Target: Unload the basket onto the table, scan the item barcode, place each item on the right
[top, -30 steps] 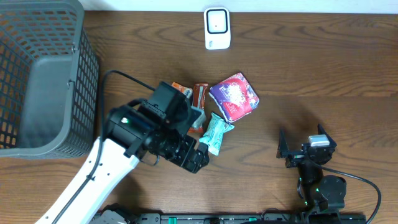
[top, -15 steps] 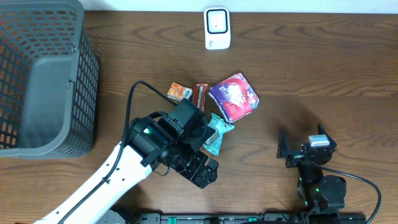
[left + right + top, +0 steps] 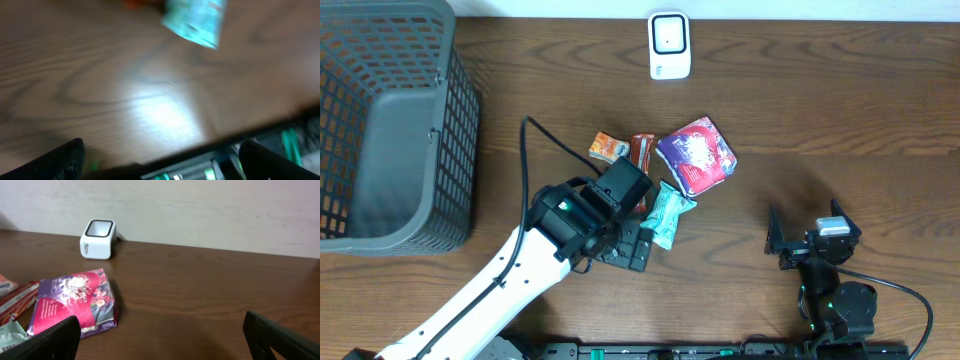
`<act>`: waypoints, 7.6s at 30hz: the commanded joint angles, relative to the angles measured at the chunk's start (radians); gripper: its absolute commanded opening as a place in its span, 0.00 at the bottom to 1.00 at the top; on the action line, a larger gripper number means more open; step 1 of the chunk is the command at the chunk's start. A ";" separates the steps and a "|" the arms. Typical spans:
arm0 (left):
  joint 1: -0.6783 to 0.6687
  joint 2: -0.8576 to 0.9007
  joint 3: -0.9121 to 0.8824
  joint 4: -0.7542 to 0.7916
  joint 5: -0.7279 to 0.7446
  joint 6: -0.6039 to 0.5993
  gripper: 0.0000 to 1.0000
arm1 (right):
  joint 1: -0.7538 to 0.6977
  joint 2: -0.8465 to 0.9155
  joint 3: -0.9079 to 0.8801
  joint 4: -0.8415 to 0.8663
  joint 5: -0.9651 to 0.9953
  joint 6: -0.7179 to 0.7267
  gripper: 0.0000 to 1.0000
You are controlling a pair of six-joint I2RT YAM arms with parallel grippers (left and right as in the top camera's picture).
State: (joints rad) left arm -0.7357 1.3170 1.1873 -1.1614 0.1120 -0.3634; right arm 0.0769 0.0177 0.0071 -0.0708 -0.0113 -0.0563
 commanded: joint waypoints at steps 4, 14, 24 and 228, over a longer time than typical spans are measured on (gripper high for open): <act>0.039 0.003 -0.005 0.026 -0.237 -0.207 0.98 | -0.006 0.002 -0.002 -0.004 0.001 -0.008 0.99; 0.089 0.003 -0.005 0.031 -0.305 -0.207 0.98 | -0.006 0.002 -0.002 -0.004 0.001 -0.008 0.99; 0.167 0.003 -0.005 0.038 -0.368 -0.219 0.98 | -0.006 0.002 -0.002 -0.004 0.001 -0.008 0.99; 0.050 -0.285 -0.003 -0.091 -0.367 -0.401 0.98 | -0.006 0.002 -0.002 -0.004 0.001 -0.008 0.99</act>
State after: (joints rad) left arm -0.6903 1.1133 1.1866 -1.2491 -0.2420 -0.7525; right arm 0.0769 0.0185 0.0071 -0.0708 -0.0113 -0.0563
